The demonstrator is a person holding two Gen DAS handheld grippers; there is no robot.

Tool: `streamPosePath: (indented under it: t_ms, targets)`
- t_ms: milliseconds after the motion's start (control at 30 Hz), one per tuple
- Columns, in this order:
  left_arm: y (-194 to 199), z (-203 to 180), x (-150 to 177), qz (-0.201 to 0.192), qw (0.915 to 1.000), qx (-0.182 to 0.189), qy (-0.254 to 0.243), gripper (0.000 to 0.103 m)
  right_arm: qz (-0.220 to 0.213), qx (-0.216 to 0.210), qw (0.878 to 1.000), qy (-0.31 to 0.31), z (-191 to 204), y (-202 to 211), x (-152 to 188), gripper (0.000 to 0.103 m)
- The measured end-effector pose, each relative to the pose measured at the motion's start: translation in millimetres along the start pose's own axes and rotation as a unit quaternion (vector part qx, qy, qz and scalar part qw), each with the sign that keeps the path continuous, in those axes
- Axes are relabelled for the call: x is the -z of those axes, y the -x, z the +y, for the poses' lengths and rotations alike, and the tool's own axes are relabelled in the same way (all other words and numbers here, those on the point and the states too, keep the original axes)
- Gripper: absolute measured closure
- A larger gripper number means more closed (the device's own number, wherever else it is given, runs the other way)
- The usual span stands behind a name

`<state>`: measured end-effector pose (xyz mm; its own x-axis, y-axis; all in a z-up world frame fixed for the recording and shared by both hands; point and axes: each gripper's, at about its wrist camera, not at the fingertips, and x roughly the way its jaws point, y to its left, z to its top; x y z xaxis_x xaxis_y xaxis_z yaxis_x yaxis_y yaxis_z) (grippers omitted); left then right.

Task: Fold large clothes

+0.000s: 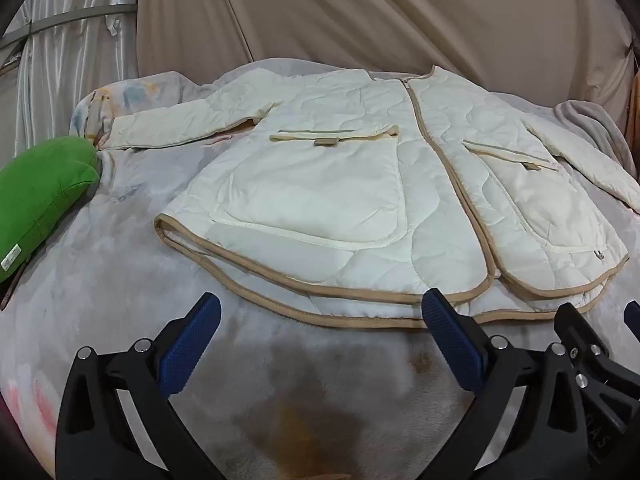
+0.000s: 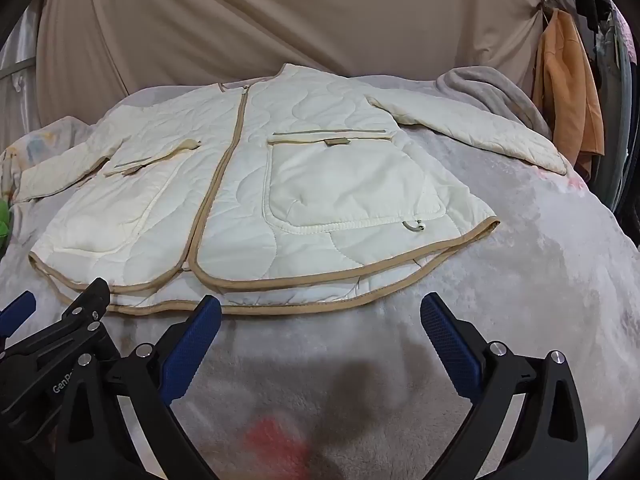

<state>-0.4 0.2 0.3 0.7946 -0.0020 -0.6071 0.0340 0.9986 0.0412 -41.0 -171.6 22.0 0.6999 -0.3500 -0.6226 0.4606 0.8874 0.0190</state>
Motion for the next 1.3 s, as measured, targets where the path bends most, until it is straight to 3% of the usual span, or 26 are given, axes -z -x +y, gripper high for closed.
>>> streamPosePath:
  t_ms: [1300]
  targets:
    - [4.0,0.1,0.3,-0.005,0.9998,-0.011,-0.013,0.005,-0.004,0.0,1.0,-0.006,-3.1,-0.3,1.7,0.005]
